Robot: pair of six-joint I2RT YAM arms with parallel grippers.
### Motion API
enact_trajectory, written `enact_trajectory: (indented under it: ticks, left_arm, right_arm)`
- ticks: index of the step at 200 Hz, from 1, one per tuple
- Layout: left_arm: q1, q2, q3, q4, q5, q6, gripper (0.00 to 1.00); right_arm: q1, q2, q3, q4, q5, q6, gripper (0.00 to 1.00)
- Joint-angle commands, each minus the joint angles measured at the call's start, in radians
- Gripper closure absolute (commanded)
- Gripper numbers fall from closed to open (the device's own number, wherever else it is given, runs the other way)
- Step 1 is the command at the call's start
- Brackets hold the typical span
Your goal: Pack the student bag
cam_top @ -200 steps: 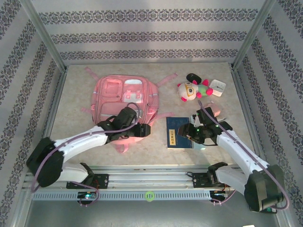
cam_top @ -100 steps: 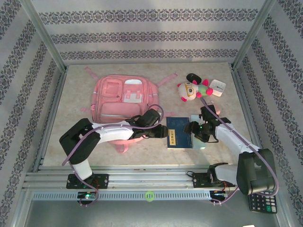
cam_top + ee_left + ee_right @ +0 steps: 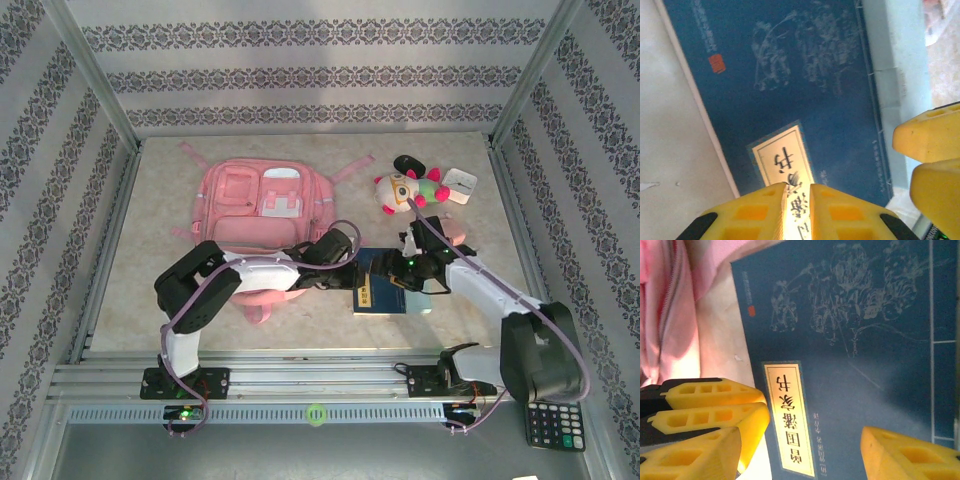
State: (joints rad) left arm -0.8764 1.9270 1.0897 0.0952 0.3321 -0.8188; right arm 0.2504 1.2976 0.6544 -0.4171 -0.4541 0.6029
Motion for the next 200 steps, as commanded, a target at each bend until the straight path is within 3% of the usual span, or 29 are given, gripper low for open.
enact_trajectory:
  ticks: [1,43,68,144,172,200]
  left_arm:
    - [-0.012,0.024,0.001,-0.02,-0.019,0.022,0.83]
    - [-0.011,0.02,-0.07,-0.039,-0.049,0.031,0.83]
    - [-0.012,0.017,-0.097,-0.03,-0.051,0.028,0.84]
    - [-0.012,0.037,-0.101,-0.022,-0.058,0.036,0.84]
    - [-0.012,0.036,-0.106,-0.019,-0.062,0.033,0.84]
    - [-0.012,0.042,-0.103,-0.014,-0.064,0.03,0.84]
  right_arm:
    - [-0.024,0.056,-0.007,-0.004,0.008,0.014,0.34]
    - [-0.092,0.076,0.024,-0.134,0.219,-0.031,0.31]
    - [-0.105,0.103,0.044,-0.141,0.227,-0.067,0.31]
    - [-0.107,0.282,0.057,-0.013,-0.264,-0.171,0.38]
    - [-0.105,0.197,0.018,0.126,-0.483,-0.141,0.42]
    - [-0.108,0.133,0.009,0.193,-0.596,-0.119,0.43]
